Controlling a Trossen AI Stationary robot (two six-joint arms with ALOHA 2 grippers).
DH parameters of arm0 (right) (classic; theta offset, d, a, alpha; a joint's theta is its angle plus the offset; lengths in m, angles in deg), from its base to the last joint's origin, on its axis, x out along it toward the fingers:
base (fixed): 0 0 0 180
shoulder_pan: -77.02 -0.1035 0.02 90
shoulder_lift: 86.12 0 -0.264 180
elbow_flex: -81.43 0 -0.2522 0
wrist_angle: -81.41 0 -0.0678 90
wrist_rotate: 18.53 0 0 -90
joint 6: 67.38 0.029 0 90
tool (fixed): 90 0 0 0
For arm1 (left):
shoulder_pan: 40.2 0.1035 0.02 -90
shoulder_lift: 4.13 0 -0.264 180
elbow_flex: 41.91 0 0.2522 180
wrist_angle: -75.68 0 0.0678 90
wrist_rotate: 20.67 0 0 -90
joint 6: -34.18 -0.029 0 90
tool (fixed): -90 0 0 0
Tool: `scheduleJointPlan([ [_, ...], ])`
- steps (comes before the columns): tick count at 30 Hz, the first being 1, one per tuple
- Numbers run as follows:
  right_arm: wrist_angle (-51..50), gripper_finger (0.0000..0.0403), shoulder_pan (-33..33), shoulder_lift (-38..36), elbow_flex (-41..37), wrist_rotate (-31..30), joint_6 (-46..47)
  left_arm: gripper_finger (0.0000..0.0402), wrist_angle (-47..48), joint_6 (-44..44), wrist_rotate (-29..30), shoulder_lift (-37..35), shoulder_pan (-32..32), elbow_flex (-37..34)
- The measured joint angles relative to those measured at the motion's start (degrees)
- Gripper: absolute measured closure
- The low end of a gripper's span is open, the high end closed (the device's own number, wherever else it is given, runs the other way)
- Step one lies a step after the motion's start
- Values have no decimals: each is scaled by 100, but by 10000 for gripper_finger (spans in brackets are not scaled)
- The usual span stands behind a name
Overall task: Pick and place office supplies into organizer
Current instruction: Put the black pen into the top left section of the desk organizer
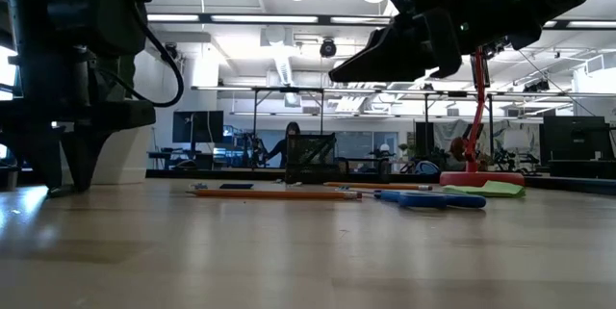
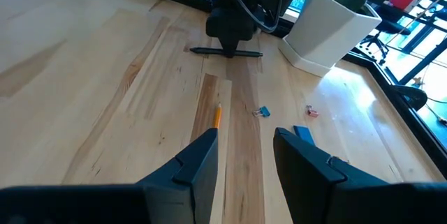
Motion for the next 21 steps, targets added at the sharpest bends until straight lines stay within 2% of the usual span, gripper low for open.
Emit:
scheduleJointPlan([
  [7, -9, 270, 1, 0, 0, -1, 0, 274, -2, 2, 0, -1, 0, 0],
  [17, -19, 269, 1, 0, 0, -2, 0, 357, -104, -108, -16, 0, 0, 0],
  [21, -30, 269, 2, 0, 0, -2, 0, 379, -224, -435, -70, -9, 0, 3],
])
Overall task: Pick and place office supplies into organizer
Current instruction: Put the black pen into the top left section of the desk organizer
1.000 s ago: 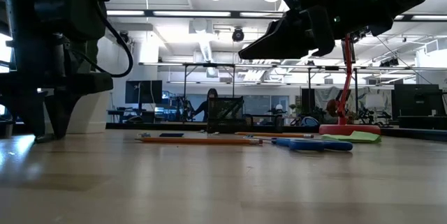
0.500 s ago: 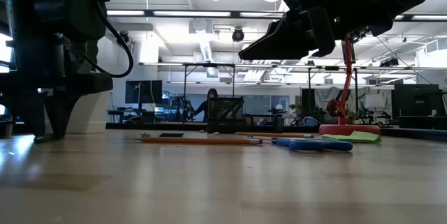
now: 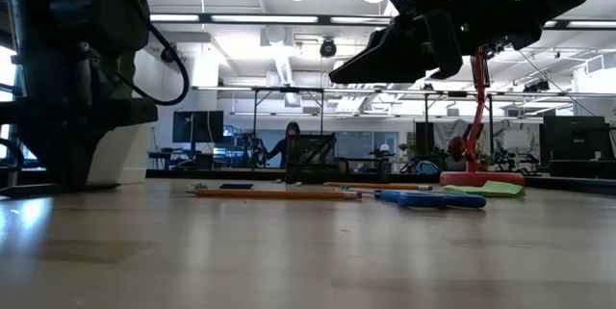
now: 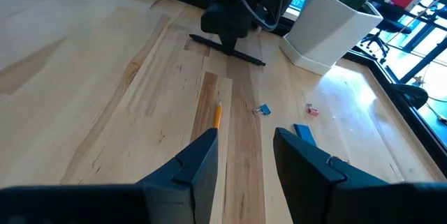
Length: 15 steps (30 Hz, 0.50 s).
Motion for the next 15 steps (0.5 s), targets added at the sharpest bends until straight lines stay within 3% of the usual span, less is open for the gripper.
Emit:
scheduleJointPlan([
  [15, -4, 270, 0, -1, 0, -118, -17, 339, -95, -1311, -177, 2, 2, 3],
])
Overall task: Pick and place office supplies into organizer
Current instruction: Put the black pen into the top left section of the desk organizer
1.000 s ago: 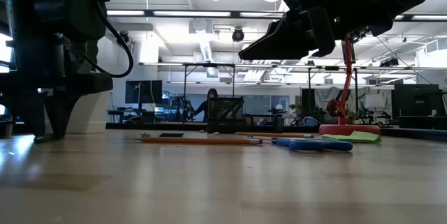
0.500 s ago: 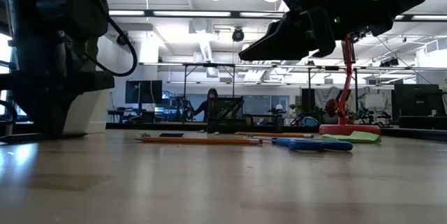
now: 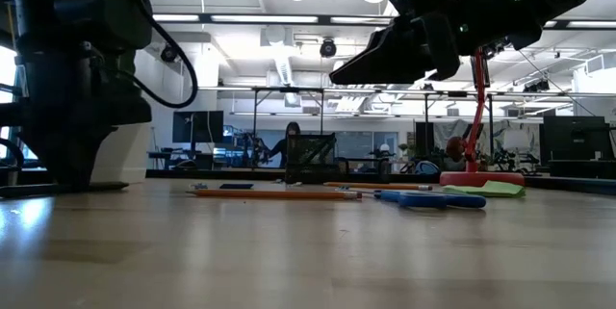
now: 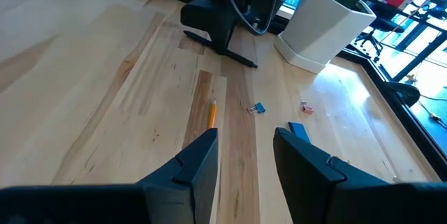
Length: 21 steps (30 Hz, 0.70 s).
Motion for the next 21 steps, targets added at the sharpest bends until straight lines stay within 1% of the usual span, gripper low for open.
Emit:
scheduleJointPlan([
  [5, -1, 270, 0, 1, 0, 2, 15, 349, -5, -158, 118, 3, -3, 0],
  [13, -42, 270, 151, 1, 0, 4, 20, 391, 16, -695, 284, 9, -2, 109],
  [16, -54, 270, 233, 1, 0, 4, 113, 390, 30, -816, 338, 8, -2, 109],
  [21, -84, 270, 310, 1, 0, 6, 306, 372, 12, -1011, 439, -19, -4, 109],
])
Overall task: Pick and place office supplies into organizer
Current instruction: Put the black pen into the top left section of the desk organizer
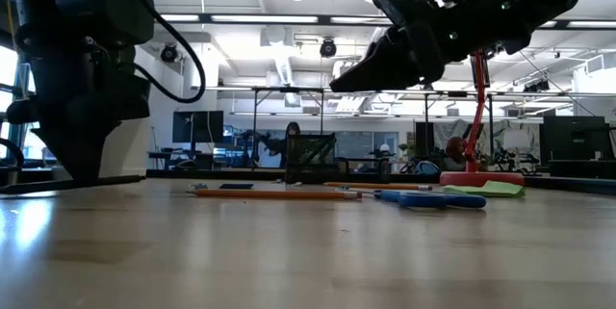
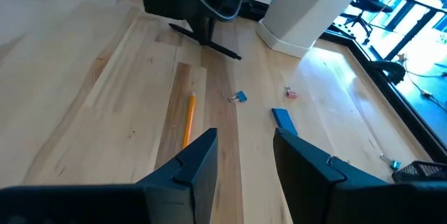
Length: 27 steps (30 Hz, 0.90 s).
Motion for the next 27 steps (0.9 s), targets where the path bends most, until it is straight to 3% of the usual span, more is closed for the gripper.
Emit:
scheduleJointPlan([
  [8, 39, 270, 7, -29, -2, 2, 210, 386, -712, -964, 744, -138, 0, 248],
  [14, -168, 270, 0, -537, -7, 55, 328, 375, -1094, -2011, 1332, -235, 0, 713],
  [21, -782, 270, 0, -1452, -11, 685, 969, 381, -2040, -3305, 2075, -349, -79, 809],
  [24, -631, 270, -28, -1486, -11, 1212, 1262, 382, -2559, -3727, 2592, -355, -218, 813],
  [27, 16, 270, -150, -1303, -146, 1284, 1443, 378, -3199, -4144, 2870, -355, -391, 784],
])
